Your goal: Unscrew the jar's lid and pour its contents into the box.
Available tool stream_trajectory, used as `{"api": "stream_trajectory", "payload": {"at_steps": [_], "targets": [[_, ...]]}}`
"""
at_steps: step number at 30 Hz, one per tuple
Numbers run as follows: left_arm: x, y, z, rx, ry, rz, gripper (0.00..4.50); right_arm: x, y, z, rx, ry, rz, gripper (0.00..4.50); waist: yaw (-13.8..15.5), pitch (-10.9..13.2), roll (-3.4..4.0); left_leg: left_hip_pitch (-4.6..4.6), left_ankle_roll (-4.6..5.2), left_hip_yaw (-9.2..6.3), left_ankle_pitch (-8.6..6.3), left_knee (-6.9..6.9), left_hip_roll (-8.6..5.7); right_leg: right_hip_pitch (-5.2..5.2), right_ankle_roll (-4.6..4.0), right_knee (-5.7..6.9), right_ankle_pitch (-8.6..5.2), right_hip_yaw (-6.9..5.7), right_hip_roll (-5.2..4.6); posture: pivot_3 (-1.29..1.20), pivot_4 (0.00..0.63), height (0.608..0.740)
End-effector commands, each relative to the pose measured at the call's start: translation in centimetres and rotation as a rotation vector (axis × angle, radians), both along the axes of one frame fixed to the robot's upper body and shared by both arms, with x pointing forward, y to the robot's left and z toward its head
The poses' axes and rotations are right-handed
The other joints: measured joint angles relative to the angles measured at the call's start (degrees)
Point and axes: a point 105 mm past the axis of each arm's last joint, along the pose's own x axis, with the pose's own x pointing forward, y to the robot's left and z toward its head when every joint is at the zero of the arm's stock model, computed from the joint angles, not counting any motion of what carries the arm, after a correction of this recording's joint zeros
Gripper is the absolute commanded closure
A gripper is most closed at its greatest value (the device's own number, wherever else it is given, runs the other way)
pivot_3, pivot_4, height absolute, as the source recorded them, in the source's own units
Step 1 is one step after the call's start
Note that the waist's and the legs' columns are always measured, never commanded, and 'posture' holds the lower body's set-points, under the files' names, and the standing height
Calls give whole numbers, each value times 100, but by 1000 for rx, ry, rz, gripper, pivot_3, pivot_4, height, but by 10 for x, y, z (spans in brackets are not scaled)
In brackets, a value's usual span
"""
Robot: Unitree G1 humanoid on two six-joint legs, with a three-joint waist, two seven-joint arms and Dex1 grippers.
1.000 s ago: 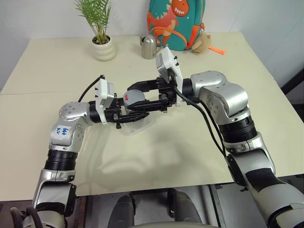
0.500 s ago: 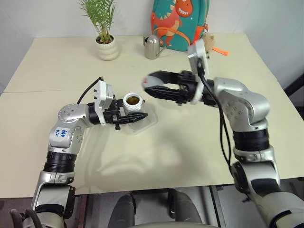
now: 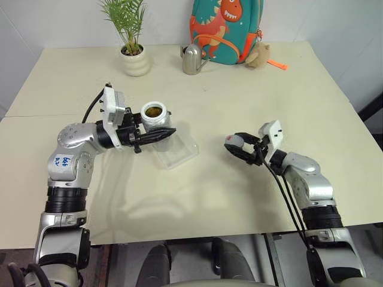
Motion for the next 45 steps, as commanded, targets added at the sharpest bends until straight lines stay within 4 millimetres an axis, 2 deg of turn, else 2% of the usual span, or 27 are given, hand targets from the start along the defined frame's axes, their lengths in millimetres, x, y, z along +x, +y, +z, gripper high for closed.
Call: {"api": "stream_trajectory", "payload": {"at_steps": [1, 2, 8, 14, 16, 18, 22, 26, 29, 33, 37, 40, 43, 45], "targets": [[2, 7, 12, -12, -37, -2, 2492, -7, -3, 8, 12, -40, 10, 191, 3, 0, 0, 1, 0, 0, 0, -1, 0, 0, 0, 0, 0, 0, 1, 0, 150, 740], [4, 7, 13, -12, -37, 0, 2492, -8, -3, 12, 14, -47, 17, 38, 5, 0, 0, 1, 0, 0, 0, -1, 0, 0, 0, -1, 0, 0, 1, 0, 150, 740], [13, 14, 20, -13, -28, 14, 2492, -19, -10, 45, 0, -103, 52, 38, 12, 0, 0, -2, 0, 1, 0, 0, 0, 0, 1, -3, 1, 1, 0, 0, 150, 740], [30, 32, 24, 38, -19, 81, 2492, -50, -1, 76, -100, -92, 226, 38, 12, 0, 0, -2, 3, 1, -2, -2, 0, 0, 1, -6, 1, 0, 1, 0, 150, 740], [42, 42, 23, 63, -1, 142, 2492, -64, 7, 88, -101, -70, 317, 38, 15, 0, 0, -2, 3, 2, -2, 0, 0, 0, 1, -5, 1, -1, 1, 0, 150, 740], [53, 49, 21, 102, -6, 200, 2492, -70, 12, 96, -110, -72, 348, 38, 13, 0, -1, -3, 4, 1, -2, 2, 0, 0, 1, -2, 1, -1, 1, 0, 150, 740], [70, 53, 21, 186, -60, 302, 2492, -69, 19, 103, -120, -113, 329, 38, 26, 0, -3, -4, 4, 1, -3, 3, 0, 1, 2, -4, 1, -2, 0, 0, 150, 740], [78, 47, 24, 267, -176, 365, 2492, -66, 19, 97, -130, -112, 301, 38, 37, 0, -3, -13, 3, 2, -2, 1, 0, -1, 5, -15, 3, -3, 0, 0, 150, 740], [81, 43, 30, 345, -392, 450, 2492, -66, 18, 96, -131, -112, 287, 38, 48, 1, -4, -16, -2, 4, 0, 2, 0, -1, 7, -20, 3, -3, -1, 0, 150, 740], [89, 46, 43, 417, -756, 709, 2492, -64, 18, 94, -120, -111, 265, 38, 61, 1, -4, -14, -4, 6, 0, 2, 0, -2, 8, -19, 4, -2, -1, 0, 150, 740], [70, 20, 27, 633, -1282, 631, 2492, -63, 21, 93, -107, -111, 266, 38, 42, 1, -4, -6, -5, 15, 1, 1, 0, -1, 11, -16, 6, 5, -1, 0, 150, 740], [65, 14, 34, 735, -1695, 642, 2492, -63, 23, 94, -96, -112, 274, 38, 68, 1, -4, -5, -6, 21, 0, 0, 0, -2, 15, -15, 8, 10, -1, 0, 150, 740], [68, 13, 37, 773, -1912, 652, 2492, -63, 26, 94, -87, -112, 277, 38, 127, 1, -4, -5, 6, 25, -8, 1, 0, -2, 19, -15, 11, 14, -1, 0, 150, 740], [65, 8, 35, 770, -2051, 593, 2492, -64, 28, 93, -79, -111, 280, 38, 162, 1, -4, -5, 8, 25, -9, 1, 0, -2, 19, -14, 11, 14, -1, 0, 150, 740]]}}
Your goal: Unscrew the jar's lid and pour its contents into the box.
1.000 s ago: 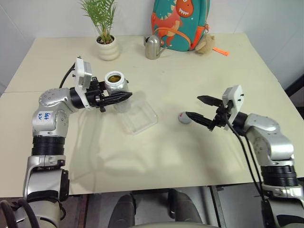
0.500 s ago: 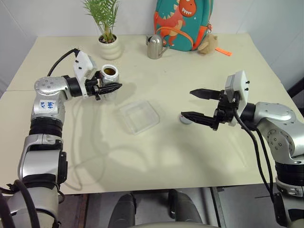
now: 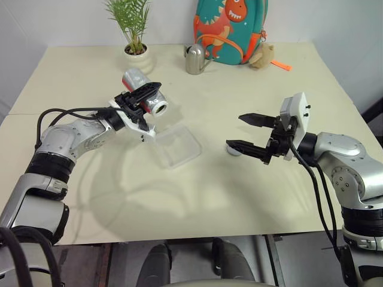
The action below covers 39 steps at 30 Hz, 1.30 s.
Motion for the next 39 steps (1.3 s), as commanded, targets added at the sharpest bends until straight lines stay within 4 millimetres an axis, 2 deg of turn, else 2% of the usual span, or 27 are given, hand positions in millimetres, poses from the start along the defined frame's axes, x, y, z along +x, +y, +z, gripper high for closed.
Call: {"api": "stream_trajectory", "payload": {"at_steps": [1, 7, 14, 19, 24, 28, 32, 34, 37, 39], "targets": [[-10, -8, 11, 142, -234, -92, 2492, -6, 8, 10, 18, -46, 30, 38, 22, 0, 0, 0, 0, 0, 0, -1, 0, 0, 0, 0, 0, 0, 0, 0, 150, 740], [-15, -13, 1, 273, -333, -188, 2492, -6, 10, 9, 35, -45, 24, 38, 31, 0, 0, -6, -2, 4, -3, -2, 0, -6, 1, -5, -1, 0, 0, 0, 150, 740], [-9, -15, 2, 305, -373, -192, 2492, -5, 13, 8, 53, -45, 28, 38, 28, 0, 0, -6, -2, 5, -3, 0, 0, -8, 1, 0, -1, 1, 0, 0, 150, 740], [-14, -13, 8, 226, -308, -209, 2492, -5, 13, 7, 61, -43, 29, 38, 17, 0, 0, -7, -18, 7, 6, -2, 0, -11, 1, -2, -1, 2, 0, 0, 150, 740], [-22, -3, 21, 48, -117, -211, 2492, -6, 13, 3, 59, -31, 37, 38, 18, 0, 0, -6, -22, 11, 8, -2, 0, -11, 1, -2, -1, 6, -1, 0, 150, 740], [-12, 31, 31, -285, 157, -74, 2492, -8, 12, 2, 47, -28, 54, 38, 10, -1, 0, -3, -23, 17, 8, 1, 0, -11, 0, 0, -1, 10, -1, 0, 150, 740], [1, 66, 10, -618, 468, 82, 2492, -9, 13, -2, 24, -29, 81, 38, -11, -1, 1, 3, -22, 24, 8, 3, 1, -10, 0, 6, -1, 18, -1, 0, 150, 740], [8, 89, -2, -875, 620, 139, 2492, -9, 15, -2, 11, -41, 100, 38, -15, -1, 1, 7, -18, 25, 6, 6, 1, -9, 0, 13, -1, 21, 0, 0, 150, 740], [10, 116, -21, -1282, 836, 152, 2492, -9, 17, -3, -19, -60, 121, 38, -39, -1, 0, 4, -10, 24, 1, 21, 2, -8, -1, 23, -1, 22, 0, 0, 150, 740], [6, 124, -31, -1495, 935, 96, 2492, -8, 17, -4, -28, -62, 126, 38, -46, -3, -4, 3, -4, 23, -2, 30, 2, -7, 0, 28, 0, 22, 0, 0, 150, 740]]}}
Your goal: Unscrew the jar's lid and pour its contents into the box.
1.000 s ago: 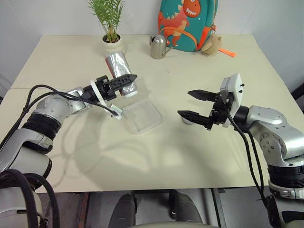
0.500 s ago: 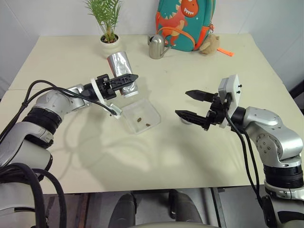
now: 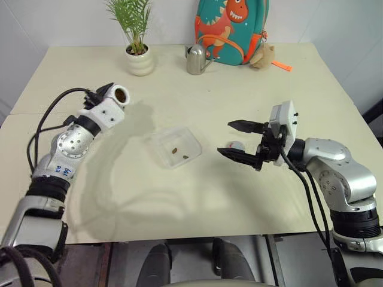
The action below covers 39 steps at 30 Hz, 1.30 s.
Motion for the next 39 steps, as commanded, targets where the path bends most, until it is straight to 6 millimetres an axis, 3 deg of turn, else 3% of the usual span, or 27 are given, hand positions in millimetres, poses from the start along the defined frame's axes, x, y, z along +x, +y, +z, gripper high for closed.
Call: {"api": "stream_trajectory", "payload": {"at_steps": [1, 7, 16, 24, 28, 33, 39], "targets": [[-7, 26, 7, -376, 58, 51, 2492, -1, 0, 7, -27, -54, 21, 38, -15, -3, -5, 1, 4, -2, -2, 3, 0, 1, 0, 2, 0, 0, 0, 0, 150, 740], [-19, 55, -13, -585, 60, 167, 2492, -2, 0, 6, -33, -50, 31, 38, -63, -6, -9, 10, 5, -5, -3, 16, 0, 11, -2, 10, 2, 0, 0, 0, 150, 740], [-28, 55, -44, -607, 109, 155, 2492, -3, 5, 6, -38, -57, 47, 38, -80, -12, -18, 10, 7, -5, -5, 41, 0, 17, -5, 15, 9, 0, 0, 0, 150, 740], [-42, 55, -44, -475, 108, 94, 16, -3, 8, 10, -21, -83, 65, 0, -89, -13, -21, 10, 10, -5, -8, 47, 0, 19, -6, 12, 16, 1, 0, 0, 150, 740], [-58, 56, -42, -394, 143, 9, 16, -5, 8, 11, -20, -103, 74, 0, -93, -13, -21, 8, 11, -5, -12, 44, 3, 18, -6, 3, 16, 1, 1, 0, 150, 740], [-86, 73, -46, -229, 230, -22, 16, -8, 1, 10, -42, -151, 61, 0, -97, -13, -21, 8, 17, -3, -22, 43, 4, 19, -8, -17, 15, 1, 1, 0, 150, 740], [-112, 81, -50, -71, 347, -95, 16, -12, -6, 8, -56, -168, 64, 0, -80, -13, -21, 9, 20, 1, -28, 41, 9, 16, -17, -26, 10, -1, 1, 0, 150, 740]]}}
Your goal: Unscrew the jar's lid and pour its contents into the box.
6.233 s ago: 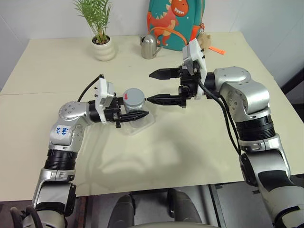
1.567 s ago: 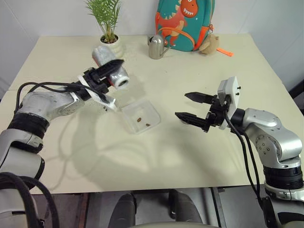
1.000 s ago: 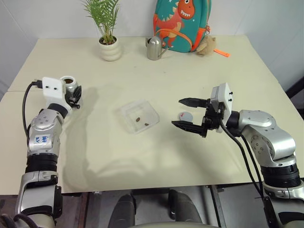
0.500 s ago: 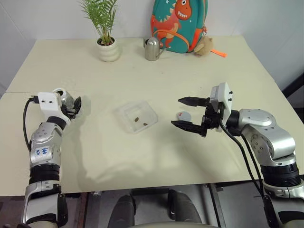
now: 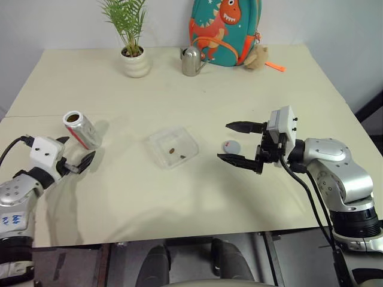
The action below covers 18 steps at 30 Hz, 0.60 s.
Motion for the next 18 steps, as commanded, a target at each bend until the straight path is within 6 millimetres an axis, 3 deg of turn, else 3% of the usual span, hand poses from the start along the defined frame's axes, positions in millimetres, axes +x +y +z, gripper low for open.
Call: {"api": "stream_trajectory", "payload": {"at_steps": [1, 4, 10, 15, 18], "targets": [[-13, 1, 19, 97, -13, -87, 16, -7, -5, 10, -5, -67, 14, 0, 0, 0, 0, -1, 0, -1, -1, 0, 1, 0, -1, 0, 0, -1, 0, 0, 150, 740], [-20, -13, 29, 139, -8, -201, 16, -5, -13, 9, -7, -48, 0, 0, -4, 0, 0, 0, -1, 0, -4, 1, 2, 0, -3, -2, 0, -1, 0, 0, 150, 740], [-25, -67, 41, 150, 7, -432, 16, -10, -35, 9, -36, -2, -36, 0, 1, 0, 0, -1, 3, 1, -8, 1, 3, 2, -15, -4, -4, -1, -1, 0, 150, 740], [-29, -107, 51, 53, -30, -610, 16, -11, -50, 11, -60, -23, -82, 0, -23, 0, 1, 1, 9, 4, -11, 0, 8, 0, -11, -3, -2, 0, 5, 0, 150, 740], [-27, -118, 58, 21, -45, -681, 16, -10, -54, 12, -70, -41, -107, 0, -13, 0, 0, 6, 9, 6, -11, 3, 12, 1, -11, 0, -2, 1, 8, 0, 150, 740]]}}
